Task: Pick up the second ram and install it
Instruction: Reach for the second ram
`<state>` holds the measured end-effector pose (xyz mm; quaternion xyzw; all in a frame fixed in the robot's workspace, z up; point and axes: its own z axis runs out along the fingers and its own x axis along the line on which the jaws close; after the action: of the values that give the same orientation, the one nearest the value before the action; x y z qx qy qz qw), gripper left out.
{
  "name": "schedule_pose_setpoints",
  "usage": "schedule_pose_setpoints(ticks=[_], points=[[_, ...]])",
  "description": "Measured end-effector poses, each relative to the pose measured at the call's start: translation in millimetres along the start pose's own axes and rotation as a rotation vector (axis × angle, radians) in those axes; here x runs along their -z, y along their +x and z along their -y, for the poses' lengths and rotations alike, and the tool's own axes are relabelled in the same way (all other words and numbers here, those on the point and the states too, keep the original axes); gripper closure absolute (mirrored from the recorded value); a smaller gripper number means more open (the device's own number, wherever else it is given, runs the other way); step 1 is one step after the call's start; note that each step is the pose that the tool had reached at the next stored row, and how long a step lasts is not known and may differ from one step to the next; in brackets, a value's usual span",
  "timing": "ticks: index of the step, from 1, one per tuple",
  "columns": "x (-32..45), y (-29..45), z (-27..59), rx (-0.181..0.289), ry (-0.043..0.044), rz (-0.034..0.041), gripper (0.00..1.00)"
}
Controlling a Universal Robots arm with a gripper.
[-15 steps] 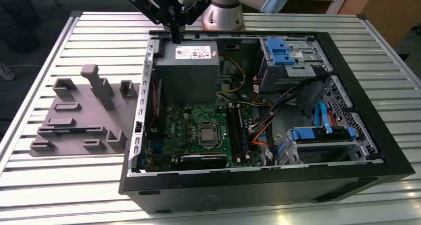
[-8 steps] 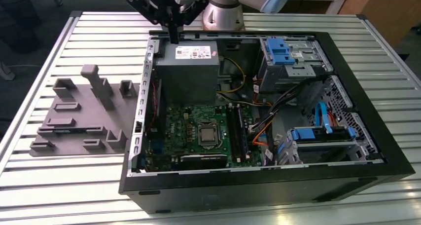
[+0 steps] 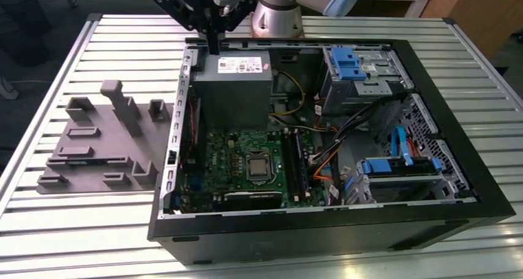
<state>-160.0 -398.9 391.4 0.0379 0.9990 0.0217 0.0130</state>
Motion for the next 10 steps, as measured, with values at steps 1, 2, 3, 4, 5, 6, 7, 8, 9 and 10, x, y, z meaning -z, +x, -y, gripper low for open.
schedule_pose_setpoints(ticks=[1,2,3,4,5,6,7,8,9,10], points=[[0.0,0.4,0.0,0.000,0.0001,-0.0001,0.89],[-0.1,0.8,0.1,0.000,0.0000,0.0000,0.89],[-0.2,1.3,0.1,0.000,-0.0001,-0.0001,0.89],[-0.2,1.8,0.2,0.000,0.0000,-0.0002,0.89],[-0.2,2.4,0.2,0.000,0.0000,-0.0001,0.89],[-0.3,2.9,0.3,0.000,0.0000,-0.0001,0.89],[-0.3,3.5,0.3,0.000,0.0000,-0.0001,0.89],[-0.3,4.0,0.3,0.000,0.0000,-0.0002,0.89],[-0.4,4.5,0.4,0.000,0.0000,-0.0001,0.89],[-0.5,5.0,0.4,0.000,0.0000,-0.0001,0.89]])
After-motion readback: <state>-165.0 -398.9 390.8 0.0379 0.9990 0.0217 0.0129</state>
